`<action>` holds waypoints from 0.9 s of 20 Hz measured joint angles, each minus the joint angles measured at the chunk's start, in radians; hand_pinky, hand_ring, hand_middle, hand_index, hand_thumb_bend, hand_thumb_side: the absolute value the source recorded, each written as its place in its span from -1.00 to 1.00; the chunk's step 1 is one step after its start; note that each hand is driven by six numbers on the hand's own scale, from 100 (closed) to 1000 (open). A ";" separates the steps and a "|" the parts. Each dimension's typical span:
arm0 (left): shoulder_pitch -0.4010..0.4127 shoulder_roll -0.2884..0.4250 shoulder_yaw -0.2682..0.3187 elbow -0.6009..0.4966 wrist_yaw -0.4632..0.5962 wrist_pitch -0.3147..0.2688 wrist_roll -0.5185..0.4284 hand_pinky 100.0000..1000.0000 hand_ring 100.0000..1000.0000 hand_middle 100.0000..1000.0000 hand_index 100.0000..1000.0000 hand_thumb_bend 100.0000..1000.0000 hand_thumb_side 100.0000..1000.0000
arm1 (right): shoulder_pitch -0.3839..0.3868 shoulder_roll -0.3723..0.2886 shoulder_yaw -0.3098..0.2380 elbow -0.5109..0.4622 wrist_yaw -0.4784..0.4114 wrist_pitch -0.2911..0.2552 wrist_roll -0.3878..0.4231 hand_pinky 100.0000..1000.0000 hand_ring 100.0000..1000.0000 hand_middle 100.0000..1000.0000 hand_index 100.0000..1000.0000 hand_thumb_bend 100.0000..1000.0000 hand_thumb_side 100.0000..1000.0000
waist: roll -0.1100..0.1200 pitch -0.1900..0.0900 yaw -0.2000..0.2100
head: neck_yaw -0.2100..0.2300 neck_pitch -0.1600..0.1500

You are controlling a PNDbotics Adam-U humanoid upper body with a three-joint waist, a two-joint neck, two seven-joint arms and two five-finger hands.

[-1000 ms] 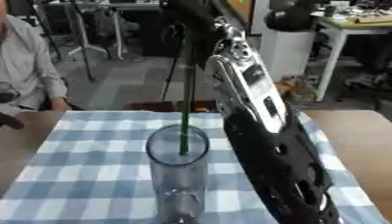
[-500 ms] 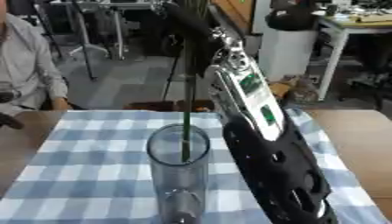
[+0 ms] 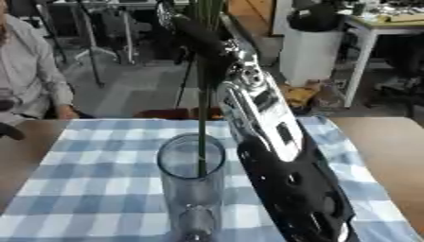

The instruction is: Arrange flowers into the vase.

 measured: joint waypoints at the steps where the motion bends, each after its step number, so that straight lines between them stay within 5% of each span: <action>1: 0.000 0.000 0.000 0.000 0.000 0.000 0.000 -0.15 0.40 0.49 0.68 -1.00 1.00 | 0.001 0.002 0.000 0.000 0.004 0.000 0.001 -0.70 -0.46 -1.00 -1.00 -1.00 -0.89 | 0.000 0.001 0.000 | 0.000 0.000; 18: 0.001 0.000 0.000 0.000 0.000 0.001 0.008 -0.15 0.40 0.49 0.67 -1.00 1.00 | 0.036 0.019 0.012 0.000 0.044 -0.007 0.015 -0.61 -0.39 -1.00 -1.00 -1.00 -0.87 | 0.005 0.004 -0.002 | -0.003 -0.001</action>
